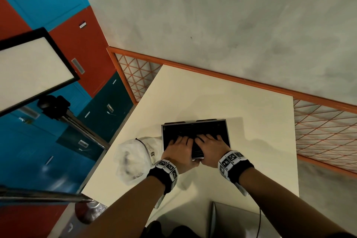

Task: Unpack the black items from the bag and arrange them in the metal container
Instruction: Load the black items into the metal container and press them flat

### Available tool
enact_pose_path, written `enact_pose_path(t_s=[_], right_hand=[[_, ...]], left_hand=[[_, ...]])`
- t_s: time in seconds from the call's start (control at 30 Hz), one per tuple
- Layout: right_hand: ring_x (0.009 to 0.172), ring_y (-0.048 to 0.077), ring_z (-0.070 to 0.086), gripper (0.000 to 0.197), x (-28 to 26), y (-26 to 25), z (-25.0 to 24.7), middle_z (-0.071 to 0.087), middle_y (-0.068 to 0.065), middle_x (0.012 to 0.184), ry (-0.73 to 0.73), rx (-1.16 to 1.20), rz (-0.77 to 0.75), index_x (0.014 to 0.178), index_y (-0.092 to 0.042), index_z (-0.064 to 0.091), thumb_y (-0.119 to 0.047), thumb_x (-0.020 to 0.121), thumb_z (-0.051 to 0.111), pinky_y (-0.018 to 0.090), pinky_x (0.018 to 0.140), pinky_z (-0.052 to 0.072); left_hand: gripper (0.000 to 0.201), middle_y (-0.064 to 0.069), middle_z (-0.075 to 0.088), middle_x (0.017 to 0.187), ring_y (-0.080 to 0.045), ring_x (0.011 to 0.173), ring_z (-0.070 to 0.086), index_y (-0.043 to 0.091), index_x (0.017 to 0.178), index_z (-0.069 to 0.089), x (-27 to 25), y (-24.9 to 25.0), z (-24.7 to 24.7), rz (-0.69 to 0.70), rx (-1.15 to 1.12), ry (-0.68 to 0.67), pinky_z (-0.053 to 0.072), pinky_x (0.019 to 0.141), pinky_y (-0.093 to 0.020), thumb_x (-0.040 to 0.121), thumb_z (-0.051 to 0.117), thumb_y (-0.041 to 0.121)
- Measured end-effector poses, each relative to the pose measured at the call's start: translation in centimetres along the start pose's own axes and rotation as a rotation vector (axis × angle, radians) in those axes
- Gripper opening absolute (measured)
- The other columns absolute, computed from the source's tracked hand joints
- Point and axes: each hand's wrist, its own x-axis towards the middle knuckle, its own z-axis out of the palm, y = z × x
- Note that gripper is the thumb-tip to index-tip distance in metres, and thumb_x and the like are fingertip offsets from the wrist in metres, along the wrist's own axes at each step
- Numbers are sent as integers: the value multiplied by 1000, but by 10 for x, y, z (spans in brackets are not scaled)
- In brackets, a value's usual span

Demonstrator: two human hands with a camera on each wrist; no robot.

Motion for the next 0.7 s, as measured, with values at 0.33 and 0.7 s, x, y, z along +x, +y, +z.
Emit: enact_pose_path(t_s=[0.33,0.7], right_hand=[[118,21,51,65,1,2,4,50,-3,130,28,15,-11,130,-24,43,-41,71,63,45,97,39],[103,24,55,62,-6,3,9,55,1,114,121,-6,-11,115,-22,54,-41,60,75,45,80,48]], left_hand=[[77,-2,50,132,-26,122,48,22,131,44,0,2,-2,-43,-5,-29,40,102,-47,70,55,68],[63,0,60,106,-23,101,57,16,112,59,-3,-3,4,75,21,140,45,86,-42,74,58,66]])
